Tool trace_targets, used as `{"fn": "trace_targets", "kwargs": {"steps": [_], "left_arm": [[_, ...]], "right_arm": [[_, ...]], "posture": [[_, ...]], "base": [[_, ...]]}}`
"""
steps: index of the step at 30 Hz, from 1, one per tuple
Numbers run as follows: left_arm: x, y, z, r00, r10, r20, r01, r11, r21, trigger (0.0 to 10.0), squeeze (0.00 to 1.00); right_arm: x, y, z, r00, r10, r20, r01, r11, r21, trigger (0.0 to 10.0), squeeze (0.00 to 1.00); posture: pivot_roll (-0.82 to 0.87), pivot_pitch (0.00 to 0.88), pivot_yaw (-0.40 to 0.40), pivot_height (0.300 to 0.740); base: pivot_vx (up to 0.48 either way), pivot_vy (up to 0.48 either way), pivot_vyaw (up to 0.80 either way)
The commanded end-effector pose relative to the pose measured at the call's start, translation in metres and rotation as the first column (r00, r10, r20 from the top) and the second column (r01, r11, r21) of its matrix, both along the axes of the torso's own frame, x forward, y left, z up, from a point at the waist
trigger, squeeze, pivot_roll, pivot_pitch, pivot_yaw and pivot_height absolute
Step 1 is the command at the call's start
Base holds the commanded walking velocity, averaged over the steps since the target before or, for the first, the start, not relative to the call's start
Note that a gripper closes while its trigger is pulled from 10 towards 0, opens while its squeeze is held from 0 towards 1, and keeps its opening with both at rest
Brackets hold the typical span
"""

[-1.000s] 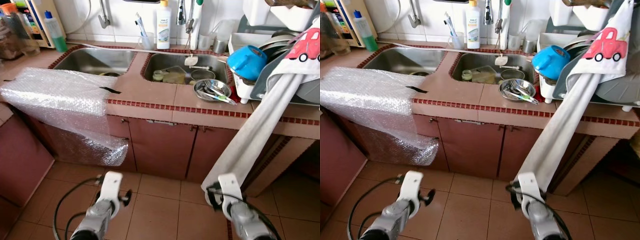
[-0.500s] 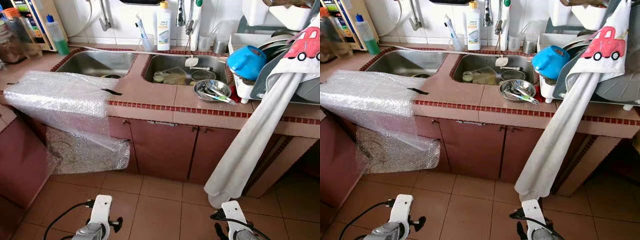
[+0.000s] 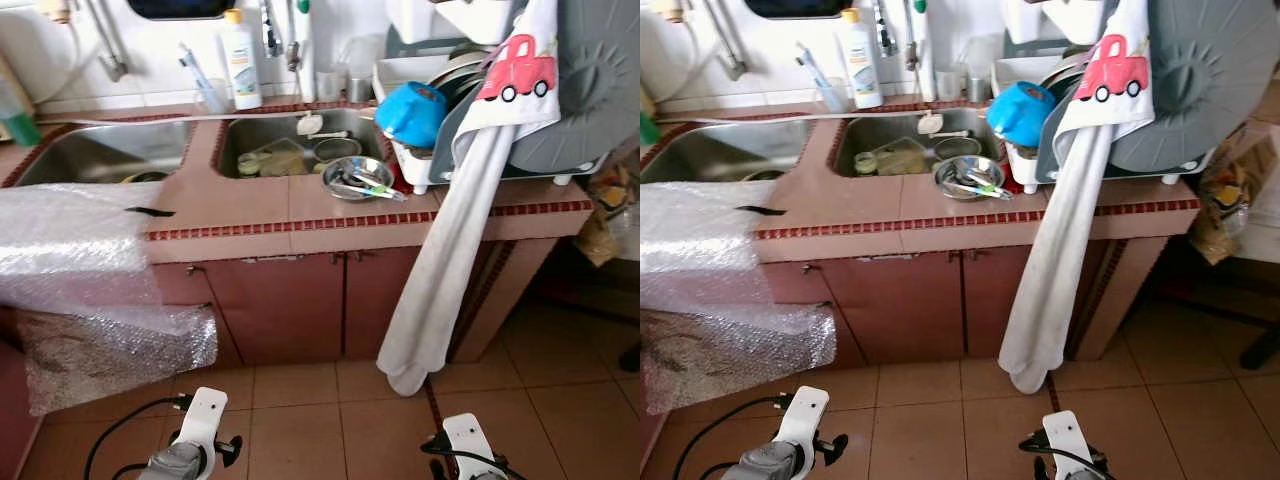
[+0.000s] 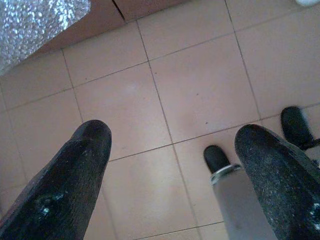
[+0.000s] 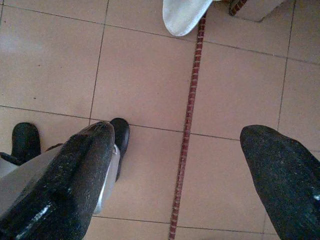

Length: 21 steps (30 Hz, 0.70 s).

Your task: Kitchen organization

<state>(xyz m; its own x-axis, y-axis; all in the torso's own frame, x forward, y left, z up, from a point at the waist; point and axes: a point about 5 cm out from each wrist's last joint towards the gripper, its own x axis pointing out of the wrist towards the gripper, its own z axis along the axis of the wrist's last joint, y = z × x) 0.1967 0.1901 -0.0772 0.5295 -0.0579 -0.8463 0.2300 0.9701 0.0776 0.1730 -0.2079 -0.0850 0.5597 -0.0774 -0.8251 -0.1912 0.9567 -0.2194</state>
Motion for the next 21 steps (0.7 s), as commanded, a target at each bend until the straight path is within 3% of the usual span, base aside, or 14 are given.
{"fn": "trace_targets", "kwargs": {"steps": [1, 21], "left_arm": [[-0.0018, 0.0040, -0.0004, 1.000, -0.011, -0.007, 0.011, 1.000, 0.012, 10.0, 0.00], [-0.0083, 0.0058, -0.0034, 0.998, -0.055, -0.025, 0.056, 0.997, 0.045, 10.0, 0.00]], "right_arm": [[-0.0023, 0.0010, -0.0014, 1.000, 0.009, -0.011, -0.009, 1.000, -0.002, 10.0, 0.00], [-0.0079, 0.0037, -0.0044, 0.998, 0.052, -0.039, -0.053, 0.998, -0.018, 10.0, 0.00]], "posture": [[-0.04, 0.000, 0.099, 0.740], [-0.03, 0.000, 0.105, 0.740]], "base": [[0.000, 0.000, -0.78], [0.000, 0.000, -0.77]]}}
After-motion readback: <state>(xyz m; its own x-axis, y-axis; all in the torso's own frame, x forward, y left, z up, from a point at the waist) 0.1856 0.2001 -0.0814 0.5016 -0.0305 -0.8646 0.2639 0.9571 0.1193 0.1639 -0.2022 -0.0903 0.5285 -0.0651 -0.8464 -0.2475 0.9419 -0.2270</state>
